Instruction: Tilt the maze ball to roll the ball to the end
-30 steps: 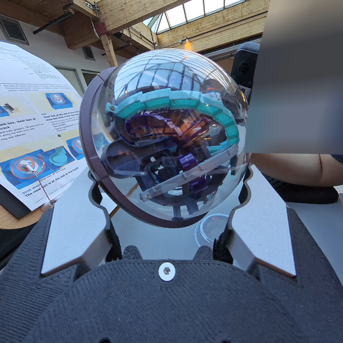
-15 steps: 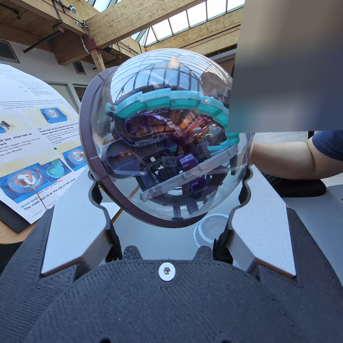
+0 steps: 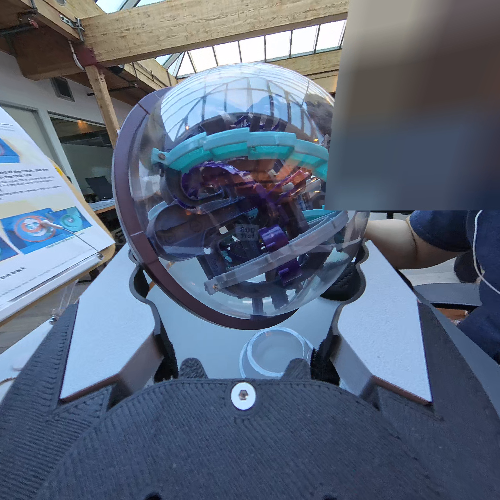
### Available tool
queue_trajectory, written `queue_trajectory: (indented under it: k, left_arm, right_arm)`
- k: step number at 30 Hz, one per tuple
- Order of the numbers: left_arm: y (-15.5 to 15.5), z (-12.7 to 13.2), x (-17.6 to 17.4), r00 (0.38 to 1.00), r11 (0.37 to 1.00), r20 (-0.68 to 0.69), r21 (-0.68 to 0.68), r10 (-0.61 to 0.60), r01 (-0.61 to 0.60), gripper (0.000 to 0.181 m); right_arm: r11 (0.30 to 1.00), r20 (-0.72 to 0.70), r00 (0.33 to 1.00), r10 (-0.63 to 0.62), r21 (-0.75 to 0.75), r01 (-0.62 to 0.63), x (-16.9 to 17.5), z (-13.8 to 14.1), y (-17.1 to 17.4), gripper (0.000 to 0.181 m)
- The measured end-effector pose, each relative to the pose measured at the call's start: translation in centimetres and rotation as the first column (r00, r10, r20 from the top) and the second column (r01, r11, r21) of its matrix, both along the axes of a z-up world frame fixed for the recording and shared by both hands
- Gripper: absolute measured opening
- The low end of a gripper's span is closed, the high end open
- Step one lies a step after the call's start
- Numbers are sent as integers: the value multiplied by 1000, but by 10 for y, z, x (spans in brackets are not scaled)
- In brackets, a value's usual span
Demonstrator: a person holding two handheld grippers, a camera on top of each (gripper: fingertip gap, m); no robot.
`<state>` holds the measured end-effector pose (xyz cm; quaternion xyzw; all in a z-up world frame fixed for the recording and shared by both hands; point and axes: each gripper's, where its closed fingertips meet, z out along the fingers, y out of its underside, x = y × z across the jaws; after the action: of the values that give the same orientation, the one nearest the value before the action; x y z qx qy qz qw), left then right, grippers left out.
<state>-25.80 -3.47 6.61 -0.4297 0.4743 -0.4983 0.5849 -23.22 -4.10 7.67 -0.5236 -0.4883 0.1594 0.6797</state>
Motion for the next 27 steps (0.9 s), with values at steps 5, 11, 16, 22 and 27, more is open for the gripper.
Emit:
queue_trajectory:
  k: [5, 11, 16, 22, 27]
  left_arm:
    - [-5, 1, 8, 1000, 1000, 0, -5, -15, 15, 150]
    - [-9, 10, 10, 1000, 1000, 9, 15, -16, 16, 150]
    - [-13, 16, 7, 999, 998, 22, 56, -29, 28, 150]
    - [-16, 23, 1, 997, 997, 47, 58, -60, 57, 150]
    - [-19, 31, -5, 991, 993, 75, 45, -112, 108, 150]
  right_arm:
    - [1000, -9, 1000, -16, -10, 16, 8, 0, -6, 138]
    - [1000, -23, 1000, -17, 4, 17, 11, 7, -9, 139]
    - [999, -5, 1000, -28, 47, 28, 7, 14, -14, 139]
    - [997, -2, 999, -32, 77, 32, 0, 24, -18, 139]
    - [994, 0, 999, -51, 98, 51, -8, 35, -24, 138]
